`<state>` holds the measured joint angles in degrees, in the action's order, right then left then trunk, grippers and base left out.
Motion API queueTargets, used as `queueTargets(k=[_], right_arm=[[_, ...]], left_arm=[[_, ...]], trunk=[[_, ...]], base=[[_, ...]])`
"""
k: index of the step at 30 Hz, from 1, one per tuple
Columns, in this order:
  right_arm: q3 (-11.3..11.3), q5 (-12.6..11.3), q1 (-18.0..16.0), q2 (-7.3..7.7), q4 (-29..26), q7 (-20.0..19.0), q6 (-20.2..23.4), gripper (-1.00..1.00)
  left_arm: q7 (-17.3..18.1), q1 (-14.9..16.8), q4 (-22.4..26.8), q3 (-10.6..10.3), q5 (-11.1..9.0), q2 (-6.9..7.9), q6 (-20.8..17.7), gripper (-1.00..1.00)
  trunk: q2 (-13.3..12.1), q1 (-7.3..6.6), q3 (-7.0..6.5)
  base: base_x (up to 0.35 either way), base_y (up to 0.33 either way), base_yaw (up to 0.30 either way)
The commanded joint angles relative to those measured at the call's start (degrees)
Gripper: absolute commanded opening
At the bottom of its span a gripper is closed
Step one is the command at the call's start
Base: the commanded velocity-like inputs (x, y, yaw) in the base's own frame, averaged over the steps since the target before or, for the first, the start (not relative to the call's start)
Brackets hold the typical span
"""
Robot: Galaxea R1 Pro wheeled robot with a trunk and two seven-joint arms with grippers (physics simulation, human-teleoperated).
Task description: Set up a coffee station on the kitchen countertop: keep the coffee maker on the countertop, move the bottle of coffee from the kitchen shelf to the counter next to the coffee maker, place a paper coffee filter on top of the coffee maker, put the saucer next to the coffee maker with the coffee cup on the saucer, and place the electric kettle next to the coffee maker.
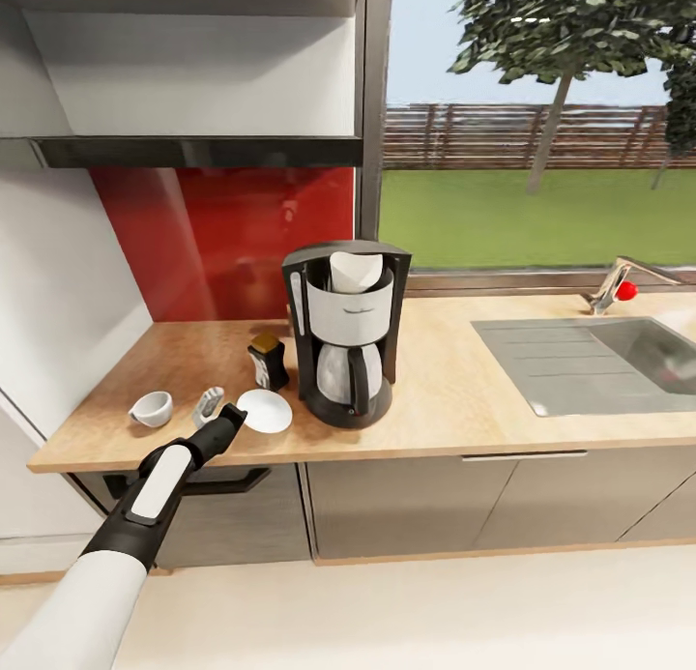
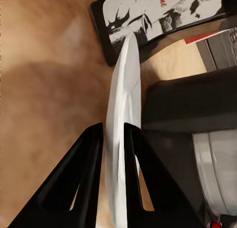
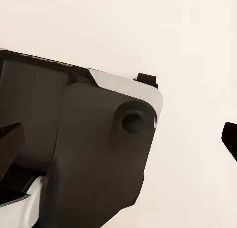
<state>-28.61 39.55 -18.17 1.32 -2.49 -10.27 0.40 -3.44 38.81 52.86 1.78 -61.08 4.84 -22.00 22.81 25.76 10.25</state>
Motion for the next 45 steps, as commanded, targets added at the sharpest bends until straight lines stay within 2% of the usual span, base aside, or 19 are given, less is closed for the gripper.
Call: queueTargets(k=[1,10,13,16,45], right_arm=[[-0.5,0.4,0.0,0.00,-0.1,-0.3,0.0,1.00],[-0.5,0.4,0.0,0.00,-0.1,-0.3,0.0,1.00],[-0.5,0.4,0.0,0.00,-0.1,-0.3,0.0,1.00],[-0.5,0.4,0.0,0.00,-0.1,-0.3,0.0,1.00],[-0.5,0.4,0.0,0.00,-0.1,-0.2,0.0,1.00]], left_arm=[[-0.3,0.0,0.1,0.1,-0.6,-0.01,-0.3,-1.00],[-0.3,0.0,-3.0,0.1,-0.7,-0.09,-0.4,-1.00],[-0.3,0.0,-3.2,0.0,-2.4,-0.09,-0.4,-1.00],[-0.3,0.0,-3.3,0.0,-3.2,-0.09,-0.4,-1.00],[-0.9,-0.1,-3.7,-0.4,-3.5,-0.52,-0.3,-1.00]], trunk=[[0.1,0.03,0.11],[0.1,0.03,0.11],[0.1,0.03,0.11],[0.1,0.03,0.11],[0.1,0.03,0.11]], base=[[0.003,0.000,0.000],[0.097,0.000,0.000],[0.017,0.000,0.000],[0.004,0.000,0.000],[0.024,-0.007,0.000]])
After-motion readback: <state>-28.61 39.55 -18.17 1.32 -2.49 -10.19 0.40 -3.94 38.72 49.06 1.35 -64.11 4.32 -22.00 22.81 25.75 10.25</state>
